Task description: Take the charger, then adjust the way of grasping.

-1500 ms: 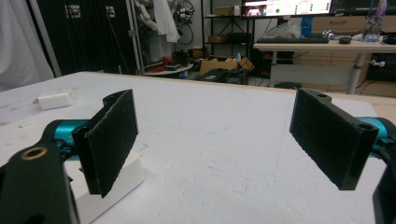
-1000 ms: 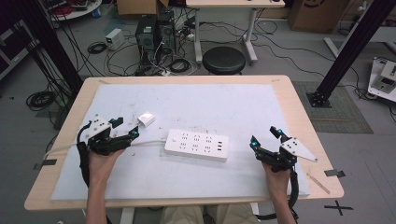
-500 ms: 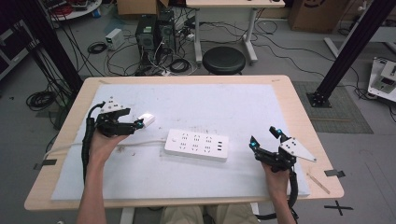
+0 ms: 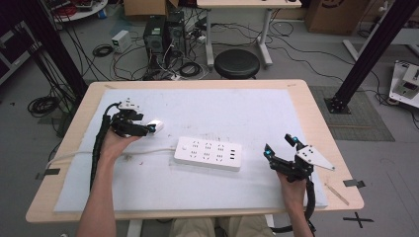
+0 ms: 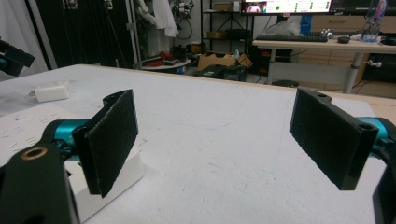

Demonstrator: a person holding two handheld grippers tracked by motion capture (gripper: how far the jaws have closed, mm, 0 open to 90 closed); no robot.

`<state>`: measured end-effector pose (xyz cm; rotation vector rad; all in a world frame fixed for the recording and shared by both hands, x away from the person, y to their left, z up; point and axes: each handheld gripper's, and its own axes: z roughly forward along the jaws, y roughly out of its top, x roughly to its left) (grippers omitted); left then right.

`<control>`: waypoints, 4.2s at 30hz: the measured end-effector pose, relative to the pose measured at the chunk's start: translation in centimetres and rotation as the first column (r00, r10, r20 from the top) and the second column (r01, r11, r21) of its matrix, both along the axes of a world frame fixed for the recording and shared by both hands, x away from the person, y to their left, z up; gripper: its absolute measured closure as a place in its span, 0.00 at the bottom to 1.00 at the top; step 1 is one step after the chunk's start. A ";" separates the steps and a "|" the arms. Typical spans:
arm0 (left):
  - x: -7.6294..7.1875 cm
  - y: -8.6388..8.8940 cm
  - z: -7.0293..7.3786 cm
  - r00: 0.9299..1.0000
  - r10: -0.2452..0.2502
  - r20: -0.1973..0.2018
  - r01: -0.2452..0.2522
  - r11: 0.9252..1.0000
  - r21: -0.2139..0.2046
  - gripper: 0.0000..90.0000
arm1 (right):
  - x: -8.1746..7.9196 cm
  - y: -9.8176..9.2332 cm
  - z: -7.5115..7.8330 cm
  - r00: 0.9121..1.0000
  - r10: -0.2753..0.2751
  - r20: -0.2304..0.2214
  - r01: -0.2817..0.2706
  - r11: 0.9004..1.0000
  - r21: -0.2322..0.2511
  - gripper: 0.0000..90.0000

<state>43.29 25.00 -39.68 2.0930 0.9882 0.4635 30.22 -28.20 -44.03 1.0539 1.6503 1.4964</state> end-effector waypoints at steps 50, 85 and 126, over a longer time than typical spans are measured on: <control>3.0 -1.1 -4.6 0.998 0.005 -0.067 -0.002 0.999 0.048 0.46 | 0.0 0.5 0.0 1.000 -0.007 -0.002 0.007 0.999 -0.050 0.18; 0.1 -2.7 -0.7 0.999 -0.005 0.040 0.003 0.999 0.042 0.47 | 0.0 0.7 0.1 1.000 0.003 -0.018 -0.004 0.999 -0.052 0.18; -9.7 -8.0 1.4 0.965 -0.012 0.263 0.016 1.000 -0.015 0.47 | 0.1 0.7 0.2 0.999 0.020 -0.037 -0.022 0.998 -0.057 0.18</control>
